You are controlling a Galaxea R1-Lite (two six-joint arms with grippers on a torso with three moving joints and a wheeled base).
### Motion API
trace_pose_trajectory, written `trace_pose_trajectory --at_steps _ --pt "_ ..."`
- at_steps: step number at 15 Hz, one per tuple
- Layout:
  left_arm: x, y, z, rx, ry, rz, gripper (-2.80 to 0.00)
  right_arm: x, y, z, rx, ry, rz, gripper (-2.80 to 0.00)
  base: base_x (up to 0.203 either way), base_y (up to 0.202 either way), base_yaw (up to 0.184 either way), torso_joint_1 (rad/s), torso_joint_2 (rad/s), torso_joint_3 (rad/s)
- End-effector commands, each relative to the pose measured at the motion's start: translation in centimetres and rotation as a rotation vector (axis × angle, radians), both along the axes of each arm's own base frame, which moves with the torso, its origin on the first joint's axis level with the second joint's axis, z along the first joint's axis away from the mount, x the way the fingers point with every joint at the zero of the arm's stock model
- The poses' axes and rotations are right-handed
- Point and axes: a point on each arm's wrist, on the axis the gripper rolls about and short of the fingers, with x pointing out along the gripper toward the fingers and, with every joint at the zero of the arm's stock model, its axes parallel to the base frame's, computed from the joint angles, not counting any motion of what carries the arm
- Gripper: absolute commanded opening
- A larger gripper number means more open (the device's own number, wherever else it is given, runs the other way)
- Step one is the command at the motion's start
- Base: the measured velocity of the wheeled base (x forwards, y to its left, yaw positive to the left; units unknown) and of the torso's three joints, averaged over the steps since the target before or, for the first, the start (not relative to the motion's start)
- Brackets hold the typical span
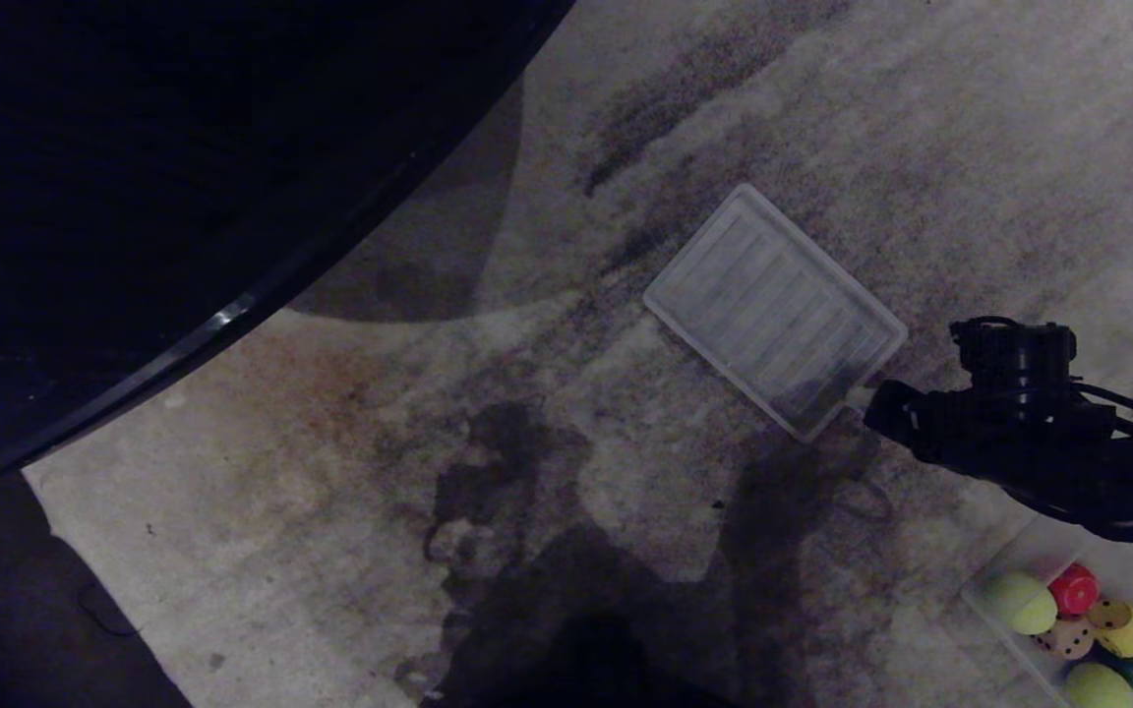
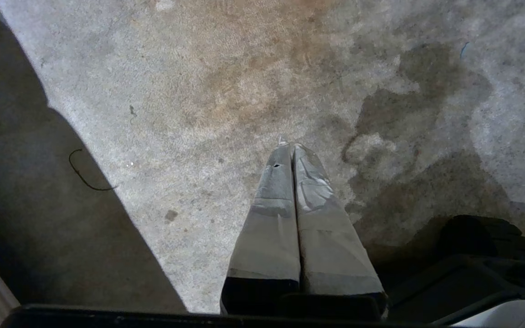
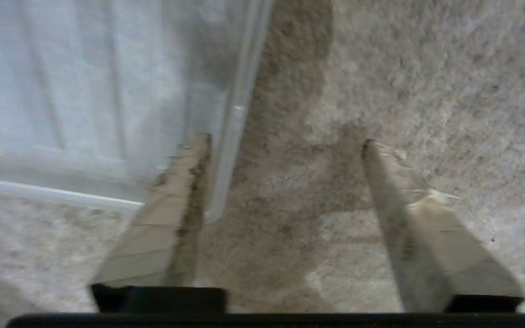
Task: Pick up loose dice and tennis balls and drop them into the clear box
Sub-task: Close the lid
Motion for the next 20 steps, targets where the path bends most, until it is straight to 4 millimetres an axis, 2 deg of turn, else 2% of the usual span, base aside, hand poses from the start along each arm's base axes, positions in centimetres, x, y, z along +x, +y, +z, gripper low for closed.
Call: trace_pose_trajectory --at_steps 1,6,10,11,20 --pt "0.0 0.0 0.0 -0.001 0.003 0.001 -2.8 0.7 0.1 -1.0 -0.007 0.024 -0.013 0.0 0.0 0.0 0.0 0.0 0.0 0.0" --pt "0.0 0.0 0.0 -0.001 0.003 0.001 -2.8 2.6 0.2 -1.2 -0.007 0.0 -0.056 0.0 0.0 0.0 0.0 0.0 0.0 0.0" --pt "0.0 0.0 0.0 -0.001 0.003 0.001 -2.8 3.0 0.6 -1.5 0.012 0.006 -0.057 0.0 0.0 0.0 0.0 0.0 0.0 0.0" --pt "0.0 0.0 0.0 -0.001 0.003 0.001 -2.8 3.0 0.5 -1.9 0.003 0.016 -0.071 -2.8 0.0 0.0 0.0 0.0 0.0 0.0" --pt "0.0 0.0 0.0 -0.001 0.003 0.001 -2.8 3.1 0.6 -2.1 -0.029 0.019 -0.093 -2.8 0.0 0.0 0.0 0.0 0.0 0.0"
